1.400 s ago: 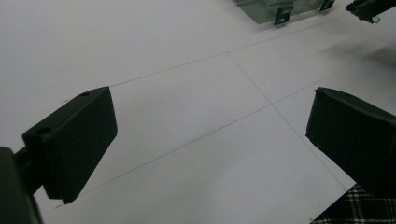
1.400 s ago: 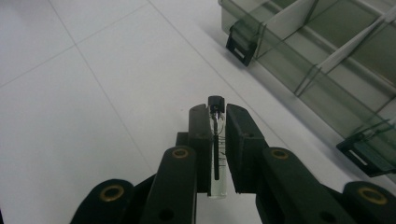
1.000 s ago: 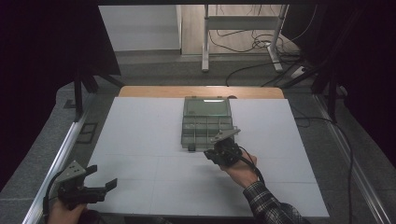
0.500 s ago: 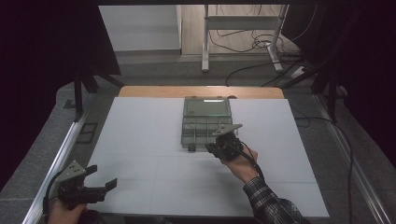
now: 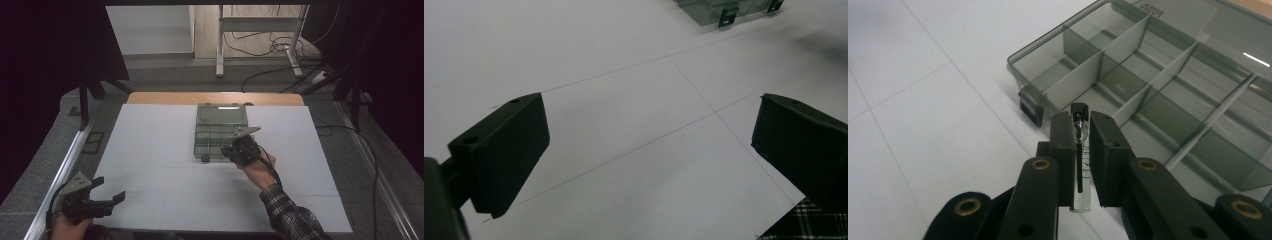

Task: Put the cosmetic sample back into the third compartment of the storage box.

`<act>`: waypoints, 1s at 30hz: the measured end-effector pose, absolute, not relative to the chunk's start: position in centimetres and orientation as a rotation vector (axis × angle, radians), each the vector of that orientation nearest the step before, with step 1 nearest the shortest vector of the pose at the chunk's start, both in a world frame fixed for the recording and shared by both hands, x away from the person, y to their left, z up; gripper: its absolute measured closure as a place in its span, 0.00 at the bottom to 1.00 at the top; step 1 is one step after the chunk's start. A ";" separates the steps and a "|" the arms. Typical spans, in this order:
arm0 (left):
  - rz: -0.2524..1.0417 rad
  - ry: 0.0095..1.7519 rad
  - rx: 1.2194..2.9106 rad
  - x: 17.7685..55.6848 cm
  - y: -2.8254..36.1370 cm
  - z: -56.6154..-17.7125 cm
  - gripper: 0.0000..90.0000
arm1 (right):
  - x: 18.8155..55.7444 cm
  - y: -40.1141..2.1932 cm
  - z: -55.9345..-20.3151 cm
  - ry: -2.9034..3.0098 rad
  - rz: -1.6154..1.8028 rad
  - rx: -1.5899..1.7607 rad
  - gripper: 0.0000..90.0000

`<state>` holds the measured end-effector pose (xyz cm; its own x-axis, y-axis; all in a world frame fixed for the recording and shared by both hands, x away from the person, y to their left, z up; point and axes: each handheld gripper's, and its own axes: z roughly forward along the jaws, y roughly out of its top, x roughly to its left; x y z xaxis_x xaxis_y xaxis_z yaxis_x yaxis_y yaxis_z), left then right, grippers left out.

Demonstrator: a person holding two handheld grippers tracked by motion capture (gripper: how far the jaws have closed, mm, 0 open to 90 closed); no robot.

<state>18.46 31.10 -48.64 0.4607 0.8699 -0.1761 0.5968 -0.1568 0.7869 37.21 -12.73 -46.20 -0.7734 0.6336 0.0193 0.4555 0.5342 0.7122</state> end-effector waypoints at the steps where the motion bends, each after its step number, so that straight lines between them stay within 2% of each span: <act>1: 0.404 1.236 1.861 18.5 31.1 -48.6 0.02 | 37.6 -12.8 -46.2 2.528 1.087 0.922 0.89; 30: 0.406 1.235 1.864 18.5 31.1 -48.6 0.02 | 41.9 -13.0 -45.9 2.445 1.088 0.993 0.89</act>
<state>18.52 31.07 -48.64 0.4614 0.8699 -0.1744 0.5971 -0.1591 0.7862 41.95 -13.04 -45.92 -0.7221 0.6916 0.0173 0.4758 0.4783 0.7381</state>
